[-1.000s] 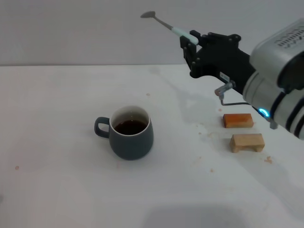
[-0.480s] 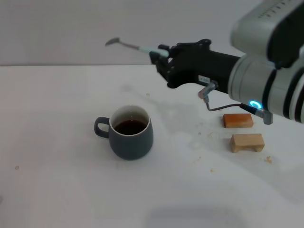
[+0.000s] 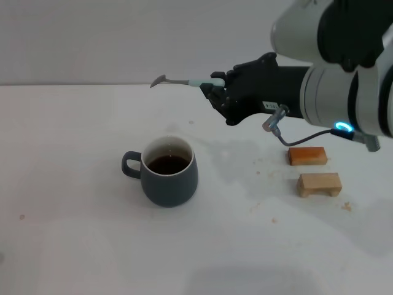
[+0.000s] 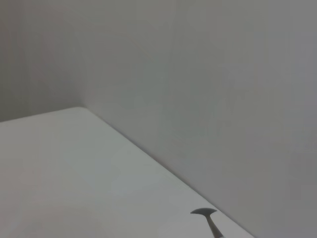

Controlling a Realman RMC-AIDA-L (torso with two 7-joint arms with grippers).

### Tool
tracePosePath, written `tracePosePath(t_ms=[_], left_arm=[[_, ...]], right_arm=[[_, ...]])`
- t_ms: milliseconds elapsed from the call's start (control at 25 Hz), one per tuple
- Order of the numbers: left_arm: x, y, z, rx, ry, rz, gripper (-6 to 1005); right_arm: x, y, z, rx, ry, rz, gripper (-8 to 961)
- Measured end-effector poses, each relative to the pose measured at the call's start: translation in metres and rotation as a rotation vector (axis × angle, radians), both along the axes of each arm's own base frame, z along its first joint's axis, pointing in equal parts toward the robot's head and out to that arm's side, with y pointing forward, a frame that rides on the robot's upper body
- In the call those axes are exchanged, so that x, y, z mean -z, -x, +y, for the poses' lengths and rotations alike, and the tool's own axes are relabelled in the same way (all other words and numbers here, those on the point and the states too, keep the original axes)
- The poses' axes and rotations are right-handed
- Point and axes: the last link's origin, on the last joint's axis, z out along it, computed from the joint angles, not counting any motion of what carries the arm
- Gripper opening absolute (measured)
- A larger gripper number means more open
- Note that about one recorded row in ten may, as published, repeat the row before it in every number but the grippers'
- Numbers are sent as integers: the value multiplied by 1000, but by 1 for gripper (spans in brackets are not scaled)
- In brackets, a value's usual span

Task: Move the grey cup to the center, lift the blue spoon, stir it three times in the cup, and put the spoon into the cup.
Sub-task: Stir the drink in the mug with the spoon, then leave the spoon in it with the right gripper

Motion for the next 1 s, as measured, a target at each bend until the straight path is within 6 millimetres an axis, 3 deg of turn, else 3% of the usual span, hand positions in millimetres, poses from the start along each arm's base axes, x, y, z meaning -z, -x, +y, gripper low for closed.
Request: tracePosePath(t_ms=[440,1000], left_arm=[[-2,0,0,1,-10,0,-2],[-7,-6,0,46,-45,2,-2]], right_arm=[[-4,16,-21,46,113,-100,158],[-6,15,-21,82,121,-127,158]])
